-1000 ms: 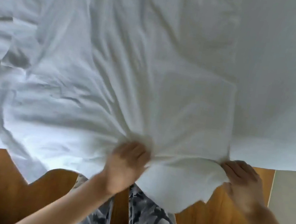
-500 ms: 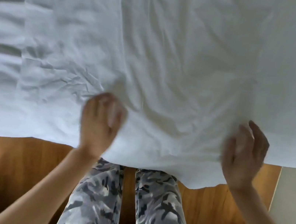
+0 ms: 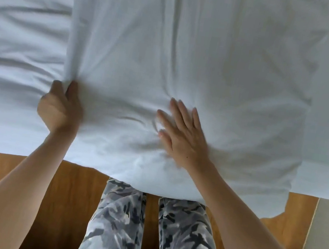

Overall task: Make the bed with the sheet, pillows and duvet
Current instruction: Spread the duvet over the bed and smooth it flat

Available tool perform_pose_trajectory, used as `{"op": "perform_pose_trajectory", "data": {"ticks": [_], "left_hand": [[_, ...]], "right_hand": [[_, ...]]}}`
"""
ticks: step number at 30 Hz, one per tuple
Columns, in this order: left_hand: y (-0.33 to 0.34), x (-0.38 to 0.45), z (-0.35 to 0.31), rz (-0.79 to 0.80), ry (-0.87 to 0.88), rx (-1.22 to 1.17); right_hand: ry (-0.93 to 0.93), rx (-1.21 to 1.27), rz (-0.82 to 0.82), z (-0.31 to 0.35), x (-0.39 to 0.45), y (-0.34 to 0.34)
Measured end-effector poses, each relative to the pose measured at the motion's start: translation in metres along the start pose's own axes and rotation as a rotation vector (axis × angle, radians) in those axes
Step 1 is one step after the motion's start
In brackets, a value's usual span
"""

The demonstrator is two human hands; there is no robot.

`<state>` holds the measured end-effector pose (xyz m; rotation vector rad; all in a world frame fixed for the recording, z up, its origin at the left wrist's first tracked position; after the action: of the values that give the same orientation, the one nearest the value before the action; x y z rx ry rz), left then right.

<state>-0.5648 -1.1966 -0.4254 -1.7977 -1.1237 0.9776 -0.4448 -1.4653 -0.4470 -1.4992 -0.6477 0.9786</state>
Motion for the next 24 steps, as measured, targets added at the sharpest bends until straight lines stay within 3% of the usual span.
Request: {"op": "perform_pose_trajectory", "data": {"ticks": [2,10,13,17,24], "left_hand": [[-0.005,-0.005,0.01,-0.024,0.029,-0.012],[-0.001,0.008,0.015,0.148,-0.288,-0.094],[-0.007,0.016,0.003,0.203,-0.332,-0.115],[0.001,0.05,-0.042,0.218,-0.336,-0.209],[0.043,0.142,-0.167,0.223,-0.293,-0.292]], "right_hand": [[0.036,-0.009,0.026,-0.002,-0.011,0.012],[0.062,-0.013,0.156,0.002,-0.008,-0.006],[0.111,0.038,0.196,0.012,-0.004,-0.018],[0.112,0.095,0.091,-0.006,0.025,-0.041],[0.197,0.129,-0.074,-0.121,0.15,-0.078]]}}
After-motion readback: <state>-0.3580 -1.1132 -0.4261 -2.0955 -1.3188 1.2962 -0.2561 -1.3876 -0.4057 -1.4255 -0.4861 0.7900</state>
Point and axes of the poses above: each hand's wrist, its own x-axis towards the middle knuckle, its own y-axis out of the palm, z = x × y, the point moved 5 cm from there along x, towards the middle knuckle, and after that the axes turned 12 degrees about -x, right-handed, at the moved point
